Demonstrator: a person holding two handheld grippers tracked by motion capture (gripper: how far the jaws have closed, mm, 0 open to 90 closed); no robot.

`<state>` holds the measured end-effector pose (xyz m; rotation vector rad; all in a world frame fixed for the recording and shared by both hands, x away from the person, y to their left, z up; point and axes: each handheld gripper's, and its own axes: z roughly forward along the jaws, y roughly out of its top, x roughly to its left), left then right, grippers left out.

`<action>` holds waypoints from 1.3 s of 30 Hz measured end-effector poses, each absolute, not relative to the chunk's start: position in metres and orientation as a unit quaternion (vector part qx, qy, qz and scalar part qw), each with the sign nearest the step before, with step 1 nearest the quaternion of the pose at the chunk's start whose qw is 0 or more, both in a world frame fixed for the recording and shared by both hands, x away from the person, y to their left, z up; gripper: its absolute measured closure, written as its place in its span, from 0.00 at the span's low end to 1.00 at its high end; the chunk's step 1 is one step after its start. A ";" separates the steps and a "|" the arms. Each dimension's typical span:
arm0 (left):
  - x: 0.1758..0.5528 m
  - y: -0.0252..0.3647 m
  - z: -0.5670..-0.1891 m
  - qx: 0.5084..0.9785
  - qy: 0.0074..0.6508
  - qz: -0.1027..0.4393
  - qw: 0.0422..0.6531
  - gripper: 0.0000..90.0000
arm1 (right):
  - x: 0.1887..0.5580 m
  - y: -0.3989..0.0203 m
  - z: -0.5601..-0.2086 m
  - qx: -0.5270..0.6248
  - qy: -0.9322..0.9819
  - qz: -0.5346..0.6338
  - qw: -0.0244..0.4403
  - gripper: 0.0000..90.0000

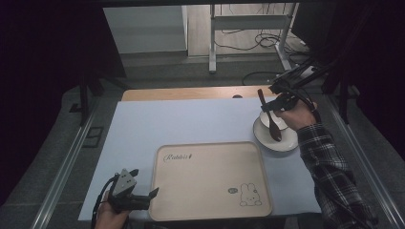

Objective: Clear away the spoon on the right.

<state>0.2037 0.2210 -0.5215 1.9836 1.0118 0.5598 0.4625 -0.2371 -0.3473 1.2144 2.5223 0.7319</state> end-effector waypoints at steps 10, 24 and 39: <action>0.204 0.221 -0.522 0.789 0.401 0.223 0.409 0.04 | 0.446 -0.228 -0.355 0.404 0.878 0.236 0.098 0.88; 0.204 0.220 -0.522 0.790 0.401 0.224 0.408 0.04 | 0.419 -0.214 -0.375 0.383 0.897 0.212 0.057 0.88; 0.204 0.222 -0.521 0.785 0.403 0.221 0.414 0.04 | 0.390 -0.194 -0.393 0.362 0.913 0.188 0.022 0.88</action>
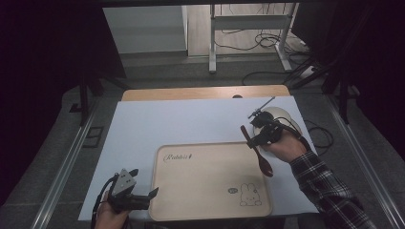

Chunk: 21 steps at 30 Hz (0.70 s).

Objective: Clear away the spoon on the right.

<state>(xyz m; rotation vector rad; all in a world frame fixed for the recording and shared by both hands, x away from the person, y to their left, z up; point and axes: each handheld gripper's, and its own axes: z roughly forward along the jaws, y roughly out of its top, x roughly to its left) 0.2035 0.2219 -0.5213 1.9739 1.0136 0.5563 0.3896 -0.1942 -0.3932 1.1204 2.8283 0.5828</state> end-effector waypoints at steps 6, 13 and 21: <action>0.203 0.222 -0.521 0.785 0.403 0.221 0.415 0.04 | 0.378 -0.187 -0.403 0.356 0.917 0.178 0.003 0.88; 0.203 0.222 -0.521 0.785 0.403 0.221 0.415 0.04 | 0.367 -0.180 -0.417 0.353 0.920 0.169 -0.018 0.88; 0.203 0.222 -0.521 0.786 0.402 0.222 0.415 0.04 | 0.361 -0.175 -0.435 0.357 0.920 0.159 -0.034 0.88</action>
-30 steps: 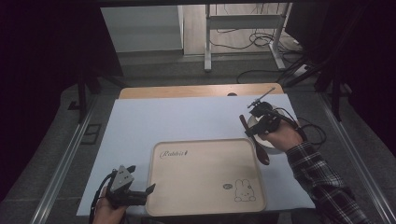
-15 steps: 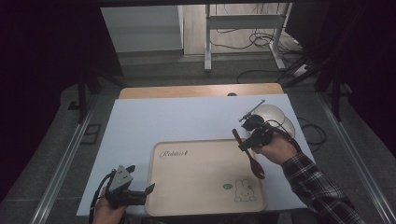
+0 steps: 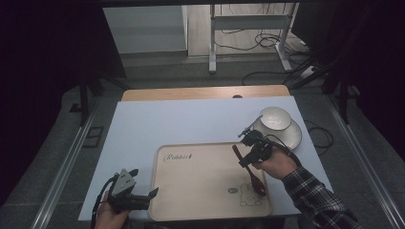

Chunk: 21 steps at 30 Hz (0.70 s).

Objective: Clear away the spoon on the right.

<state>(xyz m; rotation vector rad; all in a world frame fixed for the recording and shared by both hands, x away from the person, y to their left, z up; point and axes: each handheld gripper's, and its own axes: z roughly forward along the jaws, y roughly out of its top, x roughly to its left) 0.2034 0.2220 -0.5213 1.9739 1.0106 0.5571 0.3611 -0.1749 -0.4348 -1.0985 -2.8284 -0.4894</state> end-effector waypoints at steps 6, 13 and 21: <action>0.203 0.222 -0.521 0.786 0.402 0.222 0.415 0.04 | 0.359 -0.174 -0.451 -0.364 -0.918 -0.152 0.032 0.88; 0.203 0.222 -0.521 0.786 0.401 0.222 0.414 0.04 | 0.357 -0.176 -0.473 -0.368 -0.915 -0.163 0.023 0.87; 0.203 0.222 -0.521 0.787 0.401 0.222 0.414 0.04 | 0.355 -0.176 -0.486 -0.359 -0.917 -0.173 0.007 0.79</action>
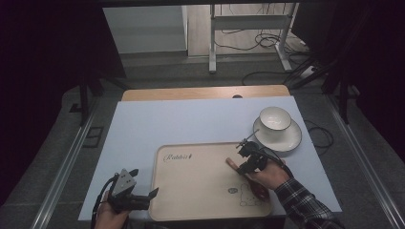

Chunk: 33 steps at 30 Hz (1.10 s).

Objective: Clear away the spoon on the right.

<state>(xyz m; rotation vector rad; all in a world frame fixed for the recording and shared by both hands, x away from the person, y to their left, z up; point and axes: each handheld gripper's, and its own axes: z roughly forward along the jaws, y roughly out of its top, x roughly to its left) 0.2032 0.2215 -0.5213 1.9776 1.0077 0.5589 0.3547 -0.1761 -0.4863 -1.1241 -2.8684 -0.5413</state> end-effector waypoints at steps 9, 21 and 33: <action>0.203 0.221 -0.521 0.788 0.400 0.223 0.412 0.04 | 0.336 -0.178 -0.474 -0.317 -0.918 -0.235 -0.033 0.86; 0.203 0.221 -0.521 0.788 0.400 0.224 0.411 0.04 | 0.320 -0.175 -0.489 -0.295 -0.911 -0.282 -0.065 1.00; 0.203 0.221 -0.521 0.789 0.398 0.225 0.411 0.04 | 0.318 -0.172 -0.499 -0.287 -0.910 -0.290 -0.073 1.00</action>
